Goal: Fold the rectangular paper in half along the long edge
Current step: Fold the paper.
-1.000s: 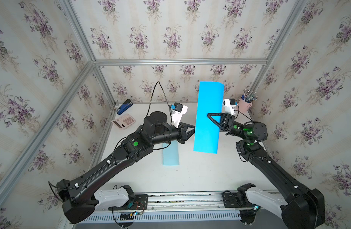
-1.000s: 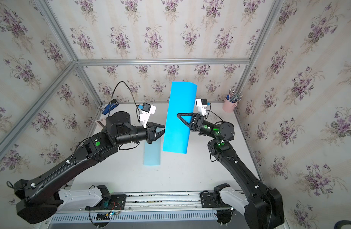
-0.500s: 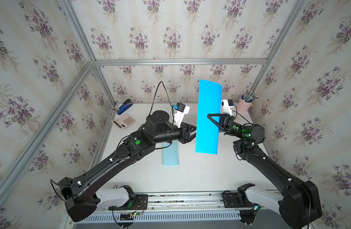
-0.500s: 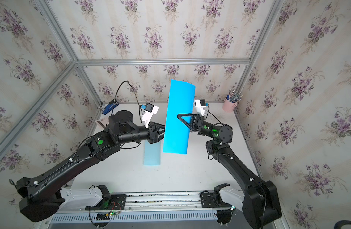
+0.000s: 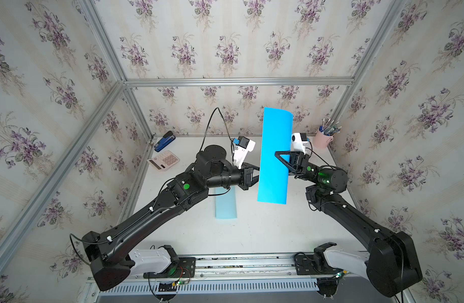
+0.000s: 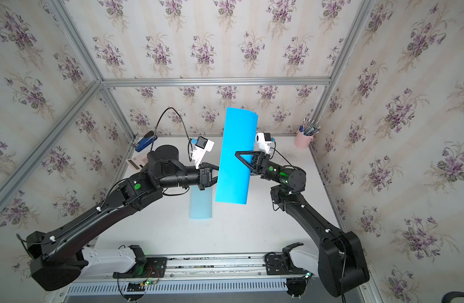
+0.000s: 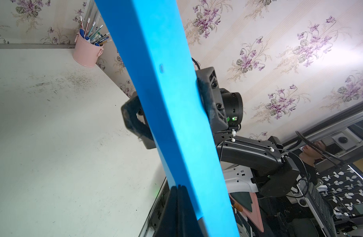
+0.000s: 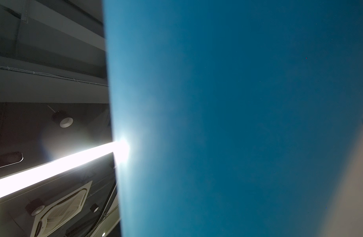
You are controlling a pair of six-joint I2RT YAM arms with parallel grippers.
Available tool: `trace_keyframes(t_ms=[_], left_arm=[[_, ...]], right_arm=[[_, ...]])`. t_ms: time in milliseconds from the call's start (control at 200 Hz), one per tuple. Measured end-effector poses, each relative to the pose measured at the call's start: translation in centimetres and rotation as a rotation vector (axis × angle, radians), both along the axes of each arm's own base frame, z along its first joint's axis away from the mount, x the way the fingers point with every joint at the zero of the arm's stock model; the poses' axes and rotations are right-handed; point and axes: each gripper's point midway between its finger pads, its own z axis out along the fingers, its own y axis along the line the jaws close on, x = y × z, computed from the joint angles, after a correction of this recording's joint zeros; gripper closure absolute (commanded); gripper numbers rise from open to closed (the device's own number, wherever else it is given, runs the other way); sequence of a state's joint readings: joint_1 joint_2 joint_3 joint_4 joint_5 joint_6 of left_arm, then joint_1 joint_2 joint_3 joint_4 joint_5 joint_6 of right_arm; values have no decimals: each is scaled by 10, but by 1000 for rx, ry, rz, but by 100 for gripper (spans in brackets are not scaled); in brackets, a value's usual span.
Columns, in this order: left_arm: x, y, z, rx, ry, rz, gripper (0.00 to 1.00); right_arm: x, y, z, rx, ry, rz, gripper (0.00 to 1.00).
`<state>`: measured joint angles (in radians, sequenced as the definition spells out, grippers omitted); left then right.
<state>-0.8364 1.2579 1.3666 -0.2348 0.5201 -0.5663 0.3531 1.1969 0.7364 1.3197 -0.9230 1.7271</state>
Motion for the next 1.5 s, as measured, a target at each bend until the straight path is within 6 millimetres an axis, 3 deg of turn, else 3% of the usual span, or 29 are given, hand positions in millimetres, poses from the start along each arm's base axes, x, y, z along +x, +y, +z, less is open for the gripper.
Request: trace_keyframes(t_ms=[460,849,1174,1499], left_arm=[[1,6,3,6,-39,45,100],[0,4,1,21,-47,51,100],[-1,4,-3,40,-55,57,100],[-3,7,1,38,-63,63,100]], right_arm=[[-2,2,23,-114,-89,-157,29],[12,9,-1,-275,-80,-267,26],[13,7,-2,-305,-100,-298,43],[9,8,1,-263,-120,-274,48]])
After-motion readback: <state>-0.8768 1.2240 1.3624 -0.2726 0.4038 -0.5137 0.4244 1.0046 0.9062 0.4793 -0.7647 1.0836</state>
